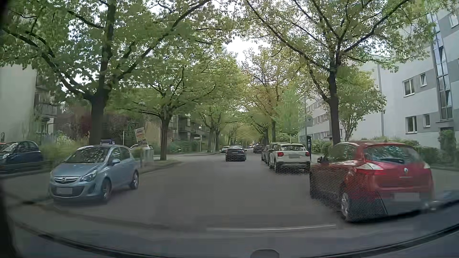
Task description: Follow the waypoints while adhering to traffic rules and regulations
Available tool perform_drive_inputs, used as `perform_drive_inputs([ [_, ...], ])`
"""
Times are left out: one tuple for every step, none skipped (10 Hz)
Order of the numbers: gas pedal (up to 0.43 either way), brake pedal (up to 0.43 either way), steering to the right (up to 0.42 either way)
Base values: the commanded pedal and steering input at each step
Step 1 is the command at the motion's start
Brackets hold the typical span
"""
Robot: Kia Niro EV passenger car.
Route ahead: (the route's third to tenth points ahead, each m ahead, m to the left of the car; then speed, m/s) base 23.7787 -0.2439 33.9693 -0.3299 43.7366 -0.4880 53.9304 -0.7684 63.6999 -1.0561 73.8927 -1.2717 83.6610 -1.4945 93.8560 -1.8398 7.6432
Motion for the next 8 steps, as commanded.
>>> perform_drive_inputs([
  [0.26,0.024,0.002],
  [0.26,0.024,0.002],
  [0.26,0.024,0.001],
  [0.26,0.024,-0.002],
  [0.248,0.024,-0.002],
  [0.248,0.024,-0.003],
  [0.228,0.024,-0.003],
  [0.189,0.024,-0.002],
])
